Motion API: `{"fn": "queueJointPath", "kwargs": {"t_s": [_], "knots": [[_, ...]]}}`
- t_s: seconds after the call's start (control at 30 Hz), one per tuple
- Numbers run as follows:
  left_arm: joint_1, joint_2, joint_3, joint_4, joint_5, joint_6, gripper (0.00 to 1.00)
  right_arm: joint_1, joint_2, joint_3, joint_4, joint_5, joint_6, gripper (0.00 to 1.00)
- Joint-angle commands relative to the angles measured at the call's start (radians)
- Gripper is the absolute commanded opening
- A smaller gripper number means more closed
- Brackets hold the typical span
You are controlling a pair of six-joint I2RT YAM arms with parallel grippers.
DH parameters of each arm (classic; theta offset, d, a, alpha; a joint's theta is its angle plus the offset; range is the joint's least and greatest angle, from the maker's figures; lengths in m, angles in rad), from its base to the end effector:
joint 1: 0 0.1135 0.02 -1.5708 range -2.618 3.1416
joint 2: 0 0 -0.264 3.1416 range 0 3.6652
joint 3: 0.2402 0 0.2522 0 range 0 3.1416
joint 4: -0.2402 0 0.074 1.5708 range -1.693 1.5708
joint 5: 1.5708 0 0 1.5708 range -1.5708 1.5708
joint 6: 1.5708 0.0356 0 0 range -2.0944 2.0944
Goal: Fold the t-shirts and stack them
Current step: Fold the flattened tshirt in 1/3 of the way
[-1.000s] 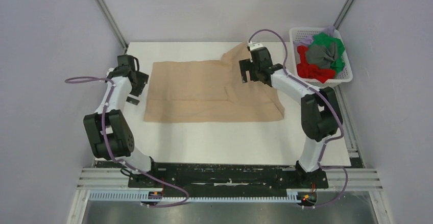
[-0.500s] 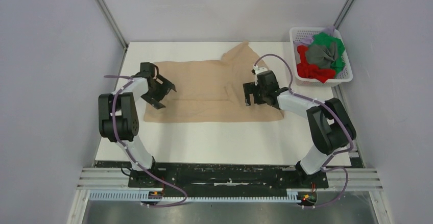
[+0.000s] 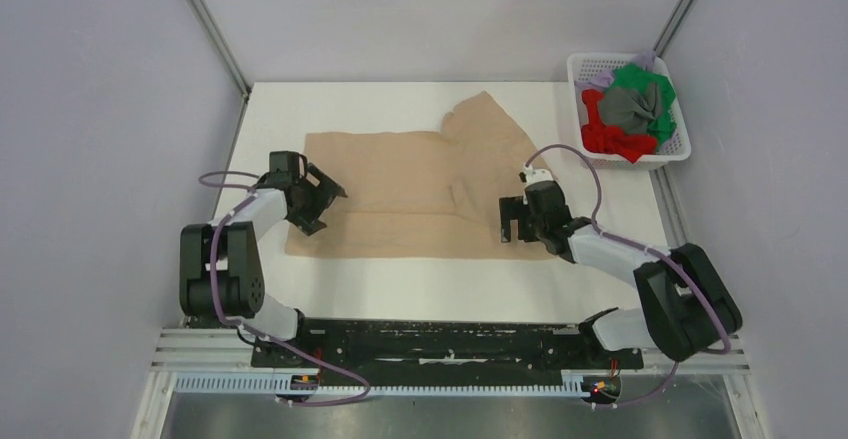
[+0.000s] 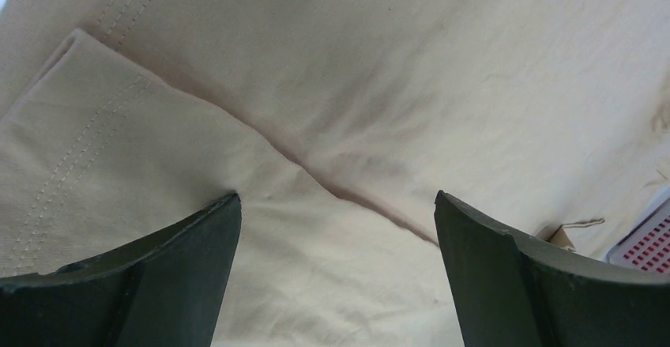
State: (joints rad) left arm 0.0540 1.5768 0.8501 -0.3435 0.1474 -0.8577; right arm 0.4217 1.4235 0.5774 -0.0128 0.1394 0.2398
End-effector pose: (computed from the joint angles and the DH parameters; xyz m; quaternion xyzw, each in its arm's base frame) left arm 0.2968 0.0108 0.1638 -0.4090 0.8756 -0.1623 0.1994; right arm 0.2392 0.1019 0.1483 -0.0607 0.9334 0.0512 0.3500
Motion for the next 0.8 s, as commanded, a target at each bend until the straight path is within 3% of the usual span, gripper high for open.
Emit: {"fn": "queueJointPath", "kwargs": {"t_s": [0.0,0.3,0.77], "knots": [[-0.011,-0.072,-0.177,-0.146,-0.017,0.043,1.00,-0.004,-0.111,-0.166,-0.229,0.022,0.076,0.98],[-0.017,-0.190,-0.253,-0.203,-0.039,0.036,1.00,-0.003,-0.329,-0.299,-0.373,-0.023,0.159,0.98],[-0.022,-0.286,-0.243,-0.263,-0.127,0.022,1.00,0.006,-0.501,-0.344,-0.505,-0.029,0.263,0.98]]}}
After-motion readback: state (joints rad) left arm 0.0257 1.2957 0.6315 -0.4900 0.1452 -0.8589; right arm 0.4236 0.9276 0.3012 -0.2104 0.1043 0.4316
